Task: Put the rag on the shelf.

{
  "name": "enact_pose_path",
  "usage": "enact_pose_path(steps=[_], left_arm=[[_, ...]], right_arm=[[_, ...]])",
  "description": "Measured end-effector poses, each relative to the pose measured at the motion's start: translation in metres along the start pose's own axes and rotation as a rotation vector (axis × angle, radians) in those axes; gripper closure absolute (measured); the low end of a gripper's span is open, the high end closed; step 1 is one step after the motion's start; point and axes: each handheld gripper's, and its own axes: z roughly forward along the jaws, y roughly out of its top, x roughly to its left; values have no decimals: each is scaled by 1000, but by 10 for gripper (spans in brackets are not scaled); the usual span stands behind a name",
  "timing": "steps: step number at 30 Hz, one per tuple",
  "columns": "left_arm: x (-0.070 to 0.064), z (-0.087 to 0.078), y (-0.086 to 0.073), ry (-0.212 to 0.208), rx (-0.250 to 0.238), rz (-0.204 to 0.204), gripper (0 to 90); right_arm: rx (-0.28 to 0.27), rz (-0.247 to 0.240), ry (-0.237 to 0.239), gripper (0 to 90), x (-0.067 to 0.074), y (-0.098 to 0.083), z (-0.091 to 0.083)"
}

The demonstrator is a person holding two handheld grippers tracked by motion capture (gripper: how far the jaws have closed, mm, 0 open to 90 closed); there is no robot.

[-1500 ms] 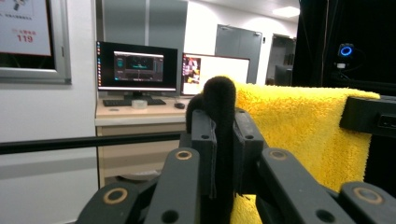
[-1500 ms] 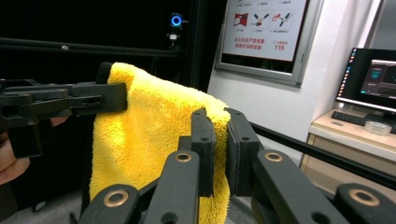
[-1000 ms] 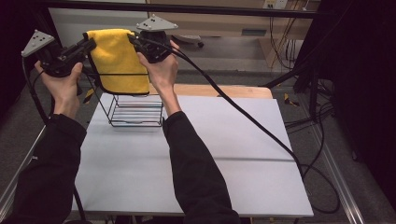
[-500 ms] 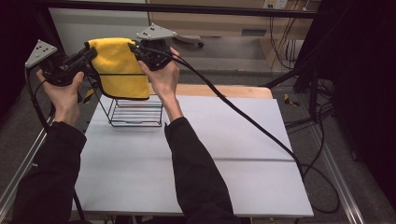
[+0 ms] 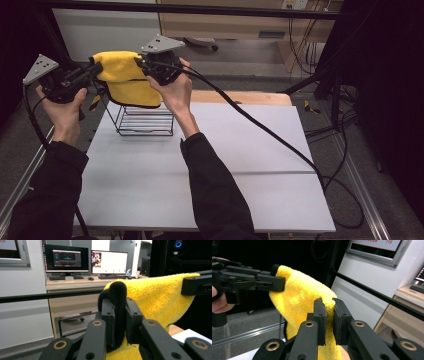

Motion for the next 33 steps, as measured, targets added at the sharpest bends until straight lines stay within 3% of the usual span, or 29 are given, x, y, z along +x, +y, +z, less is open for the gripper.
enact_pose_path(steps=[10,18,22,26,30,33], left_arm=[[-9,-12,-8,-3,78,16,784],[-11,-18,-14,-8,142,16,759],[-10,-22,-9,-16,176,7,685],[-9,-27,-2,-9,198,26,595],[-10,-28,-1,-28,214,31,613],[-13,-30,-5,-41,247,42,703]], right_arm=[[59,18,51,820,10,-9,-7],[104,-10,73,820,18,-16,-8],[110,-22,73,820,20,-18,-8],[117,-30,76,819,22,-19,-8],[126,-42,78,816,24,-21,-8],[133,-43,85,811,26,-24,-8]])
